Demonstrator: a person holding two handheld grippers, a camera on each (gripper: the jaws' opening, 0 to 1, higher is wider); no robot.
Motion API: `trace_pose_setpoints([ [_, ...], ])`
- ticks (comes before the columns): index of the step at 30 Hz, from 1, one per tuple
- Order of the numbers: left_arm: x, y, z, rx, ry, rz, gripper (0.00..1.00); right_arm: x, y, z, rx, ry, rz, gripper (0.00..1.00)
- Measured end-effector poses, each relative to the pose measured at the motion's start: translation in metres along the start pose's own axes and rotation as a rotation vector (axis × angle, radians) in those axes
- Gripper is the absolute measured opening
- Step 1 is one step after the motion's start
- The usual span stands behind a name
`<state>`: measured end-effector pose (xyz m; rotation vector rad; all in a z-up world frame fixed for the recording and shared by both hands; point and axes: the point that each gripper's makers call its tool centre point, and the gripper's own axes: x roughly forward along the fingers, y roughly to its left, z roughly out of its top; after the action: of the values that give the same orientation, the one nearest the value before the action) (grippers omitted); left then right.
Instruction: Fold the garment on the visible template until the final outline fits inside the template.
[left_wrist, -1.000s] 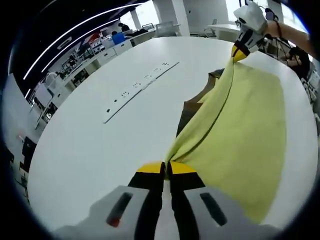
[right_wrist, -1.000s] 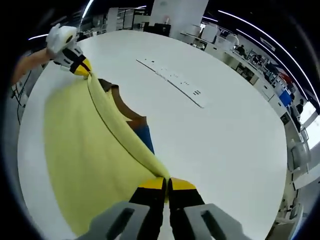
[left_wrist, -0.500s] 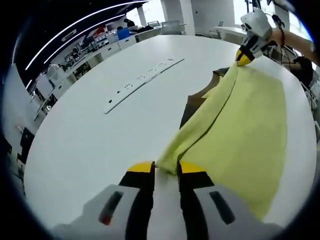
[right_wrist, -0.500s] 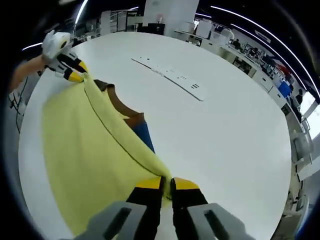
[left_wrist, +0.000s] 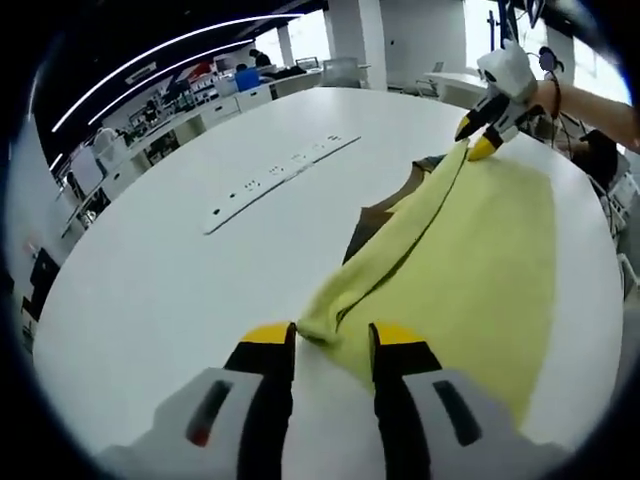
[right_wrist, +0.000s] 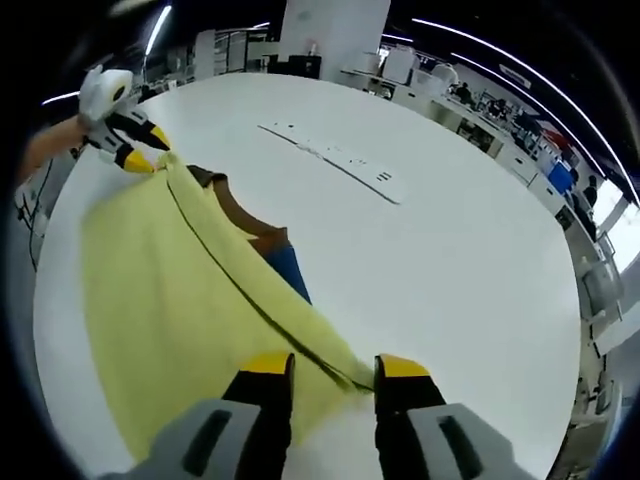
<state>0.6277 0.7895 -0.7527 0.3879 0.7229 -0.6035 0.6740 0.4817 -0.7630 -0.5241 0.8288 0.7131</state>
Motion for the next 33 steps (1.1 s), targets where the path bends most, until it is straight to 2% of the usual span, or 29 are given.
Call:
trace_pose_setpoints([
  [4,0.007,0.009,-0.002,0.043,0.005,0.059,0.27,0.001,-0.007,0.0,0.025,-0.014,-0.026,0.29],
  [10,0.014,0.019,0.002,0.022,-0.025,0.103,0.24,0.002,-0.014,0.001,0.044,-0.033,-0.064,0.28],
  [13,0.014,0.027,0.006,0.034,-0.033,0.146,0.24,0.002,-0.019,0.002,0.052,-0.04,-0.083,0.27],
  [20,0.008,0.046,0.018,-0.004,-0.075,0.234,0.21,0.002,-0.033,0.008,0.143,-0.085,-0.139,0.25],
  [25,0.005,0.051,0.017,-0.028,-0.079,0.254,0.2,0.002,-0.036,0.007,0.175,-0.09,-0.159,0.25],
  [29,0.002,0.049,0.013,-0.063,-0.079,0.247,0.24,0.001,-0.033,0.006,0.199,-0.093,-0.138,0.27],
  [33,-0.006,0.046,0.011,-0.116,-0.088,0.236,0.31,-0.002,-0.029,0.008,0.248,-0.108,-0.112,0.36],
])
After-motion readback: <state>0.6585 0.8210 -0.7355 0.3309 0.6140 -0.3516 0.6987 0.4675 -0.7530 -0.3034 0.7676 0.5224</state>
